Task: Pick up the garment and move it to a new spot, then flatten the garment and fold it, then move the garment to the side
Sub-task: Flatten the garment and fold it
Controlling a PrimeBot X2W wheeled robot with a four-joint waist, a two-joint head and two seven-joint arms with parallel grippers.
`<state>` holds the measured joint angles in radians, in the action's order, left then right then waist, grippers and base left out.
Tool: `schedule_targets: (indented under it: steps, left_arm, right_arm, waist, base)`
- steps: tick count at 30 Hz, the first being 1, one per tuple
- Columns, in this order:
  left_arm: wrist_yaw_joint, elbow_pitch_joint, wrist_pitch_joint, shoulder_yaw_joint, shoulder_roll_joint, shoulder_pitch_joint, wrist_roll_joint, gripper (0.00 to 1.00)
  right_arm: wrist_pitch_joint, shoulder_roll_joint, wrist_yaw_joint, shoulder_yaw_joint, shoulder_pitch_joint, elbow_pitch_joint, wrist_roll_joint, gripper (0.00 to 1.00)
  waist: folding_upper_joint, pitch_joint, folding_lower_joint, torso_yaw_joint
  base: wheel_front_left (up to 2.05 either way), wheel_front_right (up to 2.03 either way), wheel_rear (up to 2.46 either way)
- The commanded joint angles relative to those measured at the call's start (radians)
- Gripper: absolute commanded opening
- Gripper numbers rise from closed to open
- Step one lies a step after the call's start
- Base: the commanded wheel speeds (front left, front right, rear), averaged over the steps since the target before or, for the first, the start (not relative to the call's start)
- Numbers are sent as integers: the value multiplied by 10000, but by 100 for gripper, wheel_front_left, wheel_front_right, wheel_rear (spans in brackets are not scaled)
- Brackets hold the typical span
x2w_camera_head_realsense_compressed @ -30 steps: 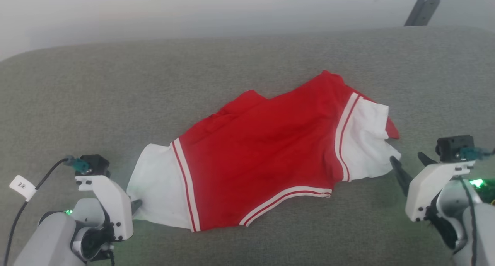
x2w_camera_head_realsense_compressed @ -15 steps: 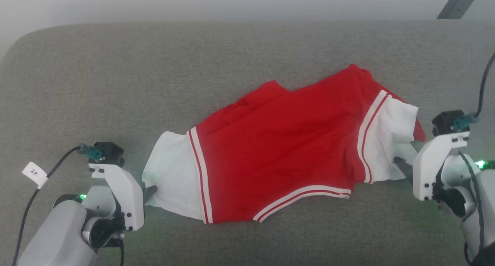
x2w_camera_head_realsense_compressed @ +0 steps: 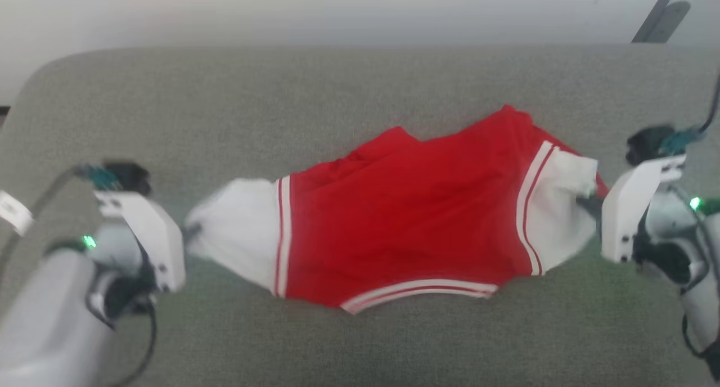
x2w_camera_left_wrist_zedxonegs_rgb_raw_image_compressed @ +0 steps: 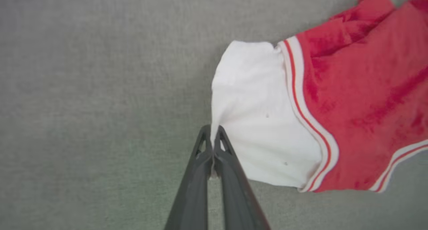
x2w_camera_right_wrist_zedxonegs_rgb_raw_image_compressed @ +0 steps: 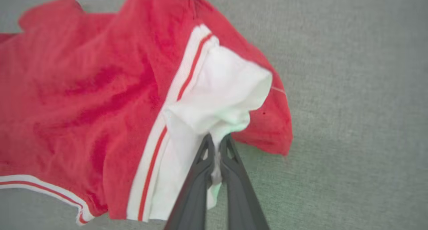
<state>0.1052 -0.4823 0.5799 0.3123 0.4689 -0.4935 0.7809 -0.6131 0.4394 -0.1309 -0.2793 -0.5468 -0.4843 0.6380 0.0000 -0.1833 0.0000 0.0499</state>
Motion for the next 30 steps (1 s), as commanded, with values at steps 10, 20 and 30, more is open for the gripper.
schedule_targets:
  steps: [10, 20, 30]
  left_arm:
    - [-498, 1780, 644, -473, 1009, -1986, -441, 0]
    - [-326, 1621, 228, -524, 1089, -5470, -1088, 0]
    - [-31, 17, -758, -180, 742, -7394, -1506, 0]
  right_arm:
    - [467, 568, 4, -332, -1147, 2013, 836, 0]
    - [2004, 22, 4, -66, -3601, 1825, -153, 0]
    - [3024, -714, 4, -233, -5314, 61, -863, 0]
  waist:
    - [0, 952, 0, -274]
    - [0, 1515, 0, -508]
    - [0, 1569, 0, -591]
  base:
    - [0, 0, 0]
    - [0, 0, 0]
    - [0, 0, 0]
